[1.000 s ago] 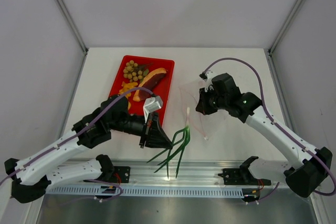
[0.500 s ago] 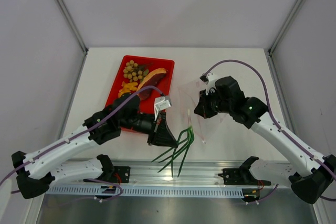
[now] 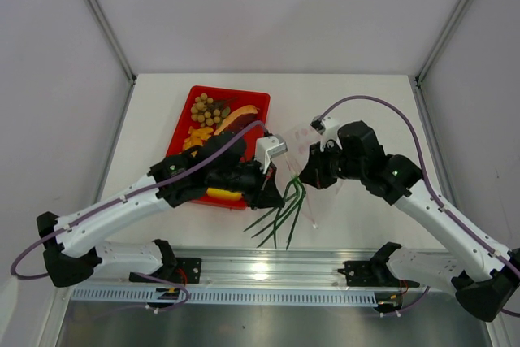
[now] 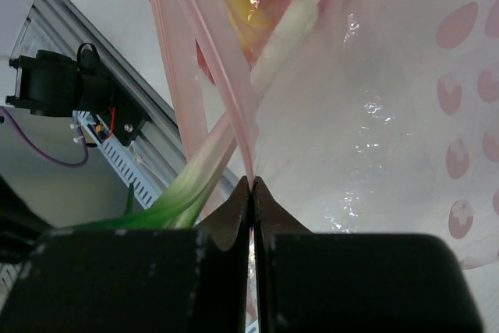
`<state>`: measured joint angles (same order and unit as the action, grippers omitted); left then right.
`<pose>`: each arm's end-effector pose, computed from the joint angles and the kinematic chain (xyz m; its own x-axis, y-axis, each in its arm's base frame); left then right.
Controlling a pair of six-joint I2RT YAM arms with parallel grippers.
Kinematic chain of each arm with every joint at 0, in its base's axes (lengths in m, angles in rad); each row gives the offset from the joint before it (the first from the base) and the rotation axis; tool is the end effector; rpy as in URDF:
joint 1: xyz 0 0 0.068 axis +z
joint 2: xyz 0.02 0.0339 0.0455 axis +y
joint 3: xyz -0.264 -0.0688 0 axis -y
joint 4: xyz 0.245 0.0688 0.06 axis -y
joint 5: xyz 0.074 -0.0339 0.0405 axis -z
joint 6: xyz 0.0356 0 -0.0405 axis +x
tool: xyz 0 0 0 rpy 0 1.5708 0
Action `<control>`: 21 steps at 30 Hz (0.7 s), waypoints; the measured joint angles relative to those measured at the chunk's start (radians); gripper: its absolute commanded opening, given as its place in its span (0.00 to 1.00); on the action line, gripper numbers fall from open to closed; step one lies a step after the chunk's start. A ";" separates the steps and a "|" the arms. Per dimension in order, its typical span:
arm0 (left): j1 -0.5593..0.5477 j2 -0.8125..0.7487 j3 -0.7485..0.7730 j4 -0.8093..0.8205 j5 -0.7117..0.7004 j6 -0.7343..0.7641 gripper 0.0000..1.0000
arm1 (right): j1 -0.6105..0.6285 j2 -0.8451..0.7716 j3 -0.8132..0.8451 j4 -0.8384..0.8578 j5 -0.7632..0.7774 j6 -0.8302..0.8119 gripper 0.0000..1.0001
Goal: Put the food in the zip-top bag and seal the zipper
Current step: Place the fake vegetable in the zipper food storage bag.
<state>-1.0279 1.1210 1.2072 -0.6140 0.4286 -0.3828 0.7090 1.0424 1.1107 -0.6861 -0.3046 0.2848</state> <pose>0.1093 -0.2097 0.3785 -0.6015 0.3393 -0.7232 0.7973 0.3118 -0.5168 0.1564 0.1482 0.3555 -0.6486 -0.2032 -0.7335 -0.6506 0.6481 0.3958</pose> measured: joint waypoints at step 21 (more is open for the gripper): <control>-0.062 0.340 0.294 -0.368 -0.430 0.047 0.01 | 0.072 0.053 0.044 -0.082 0.117 0.020 0.00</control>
<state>-1.0897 1.4605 1.5009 -0.9817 -0.0017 -0.3359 0.7811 1.0954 1.1545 -0.7681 -0.1875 0.3046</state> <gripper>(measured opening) 0.018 0.006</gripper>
